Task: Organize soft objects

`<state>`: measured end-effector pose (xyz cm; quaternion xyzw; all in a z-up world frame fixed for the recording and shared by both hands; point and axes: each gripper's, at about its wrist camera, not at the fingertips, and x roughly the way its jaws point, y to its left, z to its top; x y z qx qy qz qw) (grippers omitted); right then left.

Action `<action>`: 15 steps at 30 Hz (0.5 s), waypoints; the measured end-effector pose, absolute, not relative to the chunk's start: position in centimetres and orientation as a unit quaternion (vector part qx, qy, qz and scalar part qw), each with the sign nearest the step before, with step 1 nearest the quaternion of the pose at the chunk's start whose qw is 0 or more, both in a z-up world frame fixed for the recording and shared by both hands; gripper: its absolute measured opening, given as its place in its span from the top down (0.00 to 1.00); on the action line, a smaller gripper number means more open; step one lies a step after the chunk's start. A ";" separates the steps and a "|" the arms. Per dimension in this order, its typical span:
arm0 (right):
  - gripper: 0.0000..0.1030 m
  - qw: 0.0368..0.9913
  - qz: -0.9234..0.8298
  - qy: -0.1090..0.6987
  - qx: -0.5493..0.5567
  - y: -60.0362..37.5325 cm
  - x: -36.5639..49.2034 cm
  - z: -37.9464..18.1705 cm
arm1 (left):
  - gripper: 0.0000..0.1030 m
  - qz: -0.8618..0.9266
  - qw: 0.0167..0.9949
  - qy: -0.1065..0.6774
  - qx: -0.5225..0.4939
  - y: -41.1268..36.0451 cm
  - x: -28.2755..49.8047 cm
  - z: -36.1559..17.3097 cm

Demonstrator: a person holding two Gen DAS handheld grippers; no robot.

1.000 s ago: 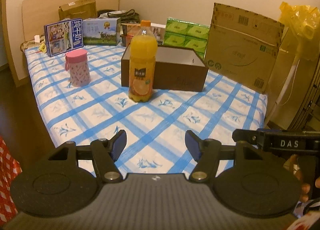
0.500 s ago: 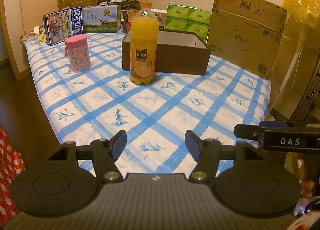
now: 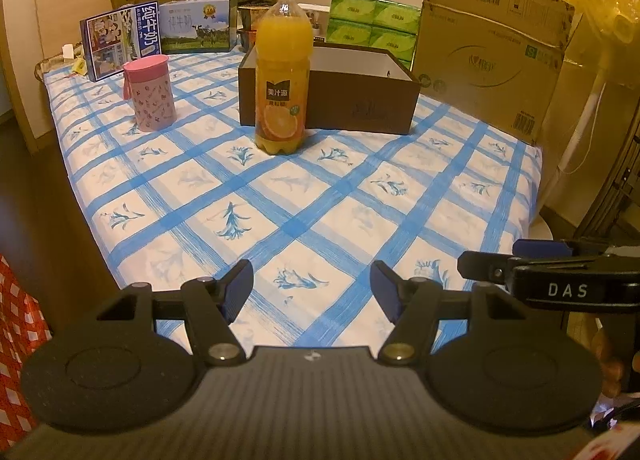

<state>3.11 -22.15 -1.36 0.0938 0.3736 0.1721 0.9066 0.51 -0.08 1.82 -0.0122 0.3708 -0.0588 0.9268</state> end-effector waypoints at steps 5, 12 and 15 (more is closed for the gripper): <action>0.23 0.906 0.172 0.376 0.093 -22.2 3.1 -1.5 | 0.40 -0.060 0.925 0.374 -0.012 -0.2 0.6 1.6; 0.23 0.906 0.172 0.377 0.092 -22.1 3.2 -1.6 | 0.40 -0.061 0.925 0.374 -0.012 -0.2 0.6 1.6; 0.23 0.906 0.172 0.376 0.092 -22.1 3.2 -1.6 | 0.40 -0.061 0.925 0.375 -0.012 -0.3 0.6 1.6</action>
